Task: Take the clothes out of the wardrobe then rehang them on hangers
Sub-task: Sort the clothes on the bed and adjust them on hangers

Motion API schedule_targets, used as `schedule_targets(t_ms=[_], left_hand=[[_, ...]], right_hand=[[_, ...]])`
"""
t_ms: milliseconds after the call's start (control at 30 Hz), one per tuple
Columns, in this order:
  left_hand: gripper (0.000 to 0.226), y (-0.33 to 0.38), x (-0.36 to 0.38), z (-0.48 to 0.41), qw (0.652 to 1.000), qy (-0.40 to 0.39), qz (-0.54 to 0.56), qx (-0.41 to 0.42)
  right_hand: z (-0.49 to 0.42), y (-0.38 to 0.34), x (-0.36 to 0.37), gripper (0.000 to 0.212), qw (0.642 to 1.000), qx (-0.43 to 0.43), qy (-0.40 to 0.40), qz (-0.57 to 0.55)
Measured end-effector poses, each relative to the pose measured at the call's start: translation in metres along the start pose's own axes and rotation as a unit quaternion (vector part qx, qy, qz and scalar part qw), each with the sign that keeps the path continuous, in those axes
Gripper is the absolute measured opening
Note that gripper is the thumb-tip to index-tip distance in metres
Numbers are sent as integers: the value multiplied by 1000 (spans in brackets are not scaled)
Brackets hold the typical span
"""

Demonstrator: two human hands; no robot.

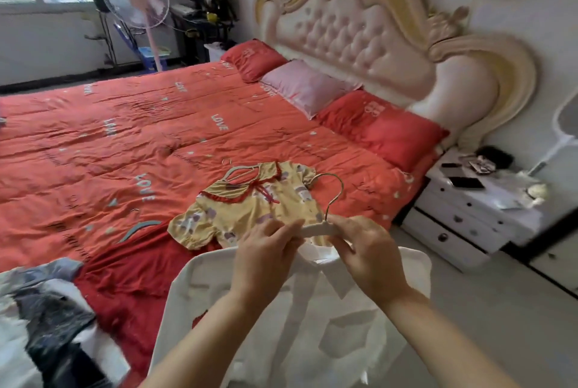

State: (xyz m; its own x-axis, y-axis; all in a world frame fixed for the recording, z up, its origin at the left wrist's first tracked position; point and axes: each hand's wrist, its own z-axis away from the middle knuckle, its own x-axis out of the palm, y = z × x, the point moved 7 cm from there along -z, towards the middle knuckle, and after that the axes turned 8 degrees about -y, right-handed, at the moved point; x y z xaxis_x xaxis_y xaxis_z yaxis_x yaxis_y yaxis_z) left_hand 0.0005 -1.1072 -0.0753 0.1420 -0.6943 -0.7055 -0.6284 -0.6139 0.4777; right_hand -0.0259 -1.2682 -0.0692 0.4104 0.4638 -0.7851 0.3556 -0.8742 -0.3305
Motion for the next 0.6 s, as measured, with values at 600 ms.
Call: schedule_targets(t_ms=[600], left_hand=[[38,67,223,-235,995,-22,90,-39]], right_hand=[[-107,294,-80,38,994,20,6,110]])
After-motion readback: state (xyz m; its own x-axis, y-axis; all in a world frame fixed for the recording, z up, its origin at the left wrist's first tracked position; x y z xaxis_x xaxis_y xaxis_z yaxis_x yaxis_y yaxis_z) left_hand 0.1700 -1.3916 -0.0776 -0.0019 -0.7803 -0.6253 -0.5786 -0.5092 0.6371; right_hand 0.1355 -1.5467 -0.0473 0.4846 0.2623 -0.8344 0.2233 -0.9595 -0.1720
